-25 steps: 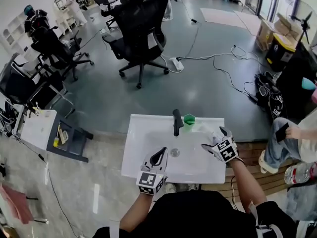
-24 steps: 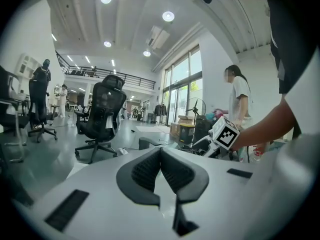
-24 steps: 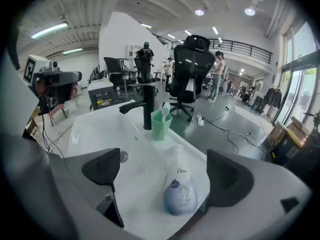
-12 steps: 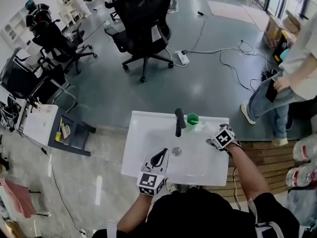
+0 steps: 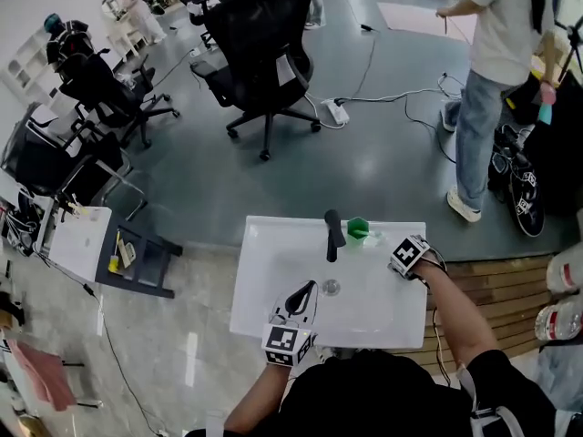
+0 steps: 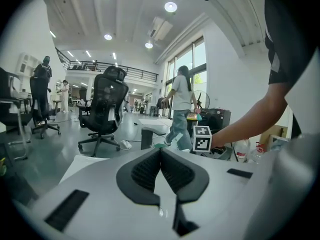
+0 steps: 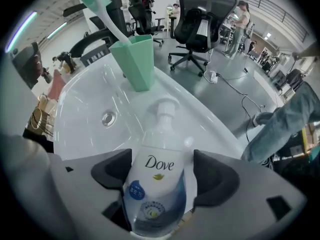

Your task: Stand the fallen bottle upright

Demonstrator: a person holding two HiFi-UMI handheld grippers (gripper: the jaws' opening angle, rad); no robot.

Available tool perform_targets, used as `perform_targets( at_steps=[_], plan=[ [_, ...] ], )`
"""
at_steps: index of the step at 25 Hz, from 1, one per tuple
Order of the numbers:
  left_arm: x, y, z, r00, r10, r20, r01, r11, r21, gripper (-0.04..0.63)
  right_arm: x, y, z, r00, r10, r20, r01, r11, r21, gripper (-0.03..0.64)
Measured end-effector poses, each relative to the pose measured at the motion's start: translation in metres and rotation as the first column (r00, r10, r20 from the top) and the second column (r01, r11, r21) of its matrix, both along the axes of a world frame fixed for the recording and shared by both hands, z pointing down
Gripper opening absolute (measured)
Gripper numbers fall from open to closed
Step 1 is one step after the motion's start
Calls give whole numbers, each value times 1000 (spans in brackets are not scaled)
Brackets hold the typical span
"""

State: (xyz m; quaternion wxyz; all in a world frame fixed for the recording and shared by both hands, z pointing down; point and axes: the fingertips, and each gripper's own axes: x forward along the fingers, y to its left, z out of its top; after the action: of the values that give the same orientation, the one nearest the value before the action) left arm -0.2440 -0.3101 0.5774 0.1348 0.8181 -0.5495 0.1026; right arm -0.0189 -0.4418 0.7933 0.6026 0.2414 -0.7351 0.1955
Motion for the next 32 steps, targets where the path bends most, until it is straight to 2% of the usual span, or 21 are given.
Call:
perform_targets(
  at_steps=[2, 3, 11, 14, 15, 17, 24, 32],
  plan=[
    [-8, -2, -1, 1000, -18, 9, 18, 1000, 3, 17, -3, 0, -3, 1000, -10, -9, 10, 1000, 1, 370],
    [-11, -3, -1, 1000, -25, 15, 25, 1000, 6, 17, -4, 0, -5, 1000, -12, -12, 12, 1000, 5, 323],
    [-13, 1, 2, 999, -45, 24, 45, 999, 10, 17, -7, -2, -7, 999, 5, 35, -6, 999, 40, 308],
    [-6, 7, 4, 999, -34, 26, 34, 999, 3, 17, 8, 0, -14, 999, 35, -28, -34, 997, 67, 305],
    [-5, 8, 5, 999, -31, 27, 31, 1000, 0, 17, 8, 1, -15, 999, 40, -23, -39, 996, 76, 305],
    [-3, 10, 7, 999, -27, 31, 27, 1000, -3, 17, -1, 0, -15, 999, 33, 34, -36, 995, 95, 304],
    [4, 12, 4, 999, -20, 36, 20, 1000, 0, 17, 6, 5, -32, 994, 53, 100, -68, 986, 153, 299],
    [16, 15, -1, 999, 10, 41, -11, 1000, 9, 17, 10, 9, -72, 971, 61, 231, -130, 947, 295, 293]
  ],
)
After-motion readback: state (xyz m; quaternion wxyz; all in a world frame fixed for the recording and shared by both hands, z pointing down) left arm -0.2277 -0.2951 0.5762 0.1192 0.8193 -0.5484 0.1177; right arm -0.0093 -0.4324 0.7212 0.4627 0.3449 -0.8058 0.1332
